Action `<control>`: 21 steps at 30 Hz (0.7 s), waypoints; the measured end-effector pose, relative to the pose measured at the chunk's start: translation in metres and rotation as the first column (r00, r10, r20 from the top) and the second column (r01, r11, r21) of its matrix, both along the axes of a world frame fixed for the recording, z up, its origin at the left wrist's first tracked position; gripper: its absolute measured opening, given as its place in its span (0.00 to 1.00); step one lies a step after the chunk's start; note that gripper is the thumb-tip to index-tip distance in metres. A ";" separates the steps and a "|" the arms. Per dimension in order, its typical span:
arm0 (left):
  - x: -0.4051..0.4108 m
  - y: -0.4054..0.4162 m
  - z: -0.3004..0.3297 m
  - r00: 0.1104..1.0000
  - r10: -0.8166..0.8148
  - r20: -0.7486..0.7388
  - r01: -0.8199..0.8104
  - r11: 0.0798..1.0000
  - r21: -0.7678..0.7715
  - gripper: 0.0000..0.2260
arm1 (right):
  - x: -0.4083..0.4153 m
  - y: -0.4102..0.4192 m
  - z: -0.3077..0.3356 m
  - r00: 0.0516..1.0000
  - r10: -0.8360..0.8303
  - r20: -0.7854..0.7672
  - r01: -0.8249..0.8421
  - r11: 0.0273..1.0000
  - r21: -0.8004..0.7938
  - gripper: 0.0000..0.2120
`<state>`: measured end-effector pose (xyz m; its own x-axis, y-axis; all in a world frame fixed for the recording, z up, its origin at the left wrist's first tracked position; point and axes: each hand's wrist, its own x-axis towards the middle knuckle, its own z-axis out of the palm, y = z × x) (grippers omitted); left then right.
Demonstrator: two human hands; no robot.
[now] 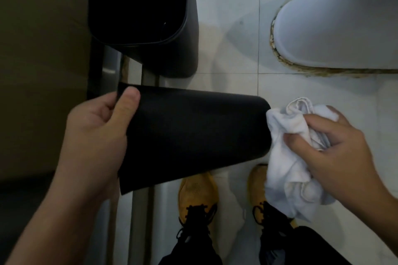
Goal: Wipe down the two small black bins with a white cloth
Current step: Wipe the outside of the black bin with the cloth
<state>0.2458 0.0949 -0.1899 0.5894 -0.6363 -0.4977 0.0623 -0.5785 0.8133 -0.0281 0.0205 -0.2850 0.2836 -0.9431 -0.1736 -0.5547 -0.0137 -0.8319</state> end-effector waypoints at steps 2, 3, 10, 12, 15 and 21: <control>0.000 -0.008 -0.002 1.000 0.019 -0.001 -0.019 1.000 -0.012 0.16 | -0.004 -0.001 -0.001 1.000 -0.016 -0.013 0.016 1.000 0.003 0.11; 0.001 -0.011 -0.002 0.999 0.035 -0.017 -0.035 0.999 -0.016 0.17 | -0.007 -0.001 -0.001 1.000 -0.020 -0.016 0.020 1.000 0.006 0.11; 0.002 -0.014 0.001 0.993 0.097 -0.066 -0.095 0.995 0.037 0.18 | -0.020 0.002 -0.004 0.998 -0.031 -0.053 0.032 0.999 0.032 0.09; 0.002 -0.004 0.000 0.988 0.127 -0.084 -0.121 0.990 0.075 0.18 | -0.020 0.003 -0.003 0.998 -0.043 -0.043 0.044 0.999 0.030 0.08; -0.008 0.011 0.005 0.966 0.211 -0.147 -0.184 0.966 0.182 0.19 | -0.019 0.003 0.000 0.996 -0.093 -0.014 0.093 0.995 0.025 0.06; -0.037 0.050 -0.004 0.960 -0.083 0.267 0.058 0.993 0.102 0.09 | -0.016 -0.001 0.001 0.992 -0.125 0.007 0.125 0.992 0.016 0.08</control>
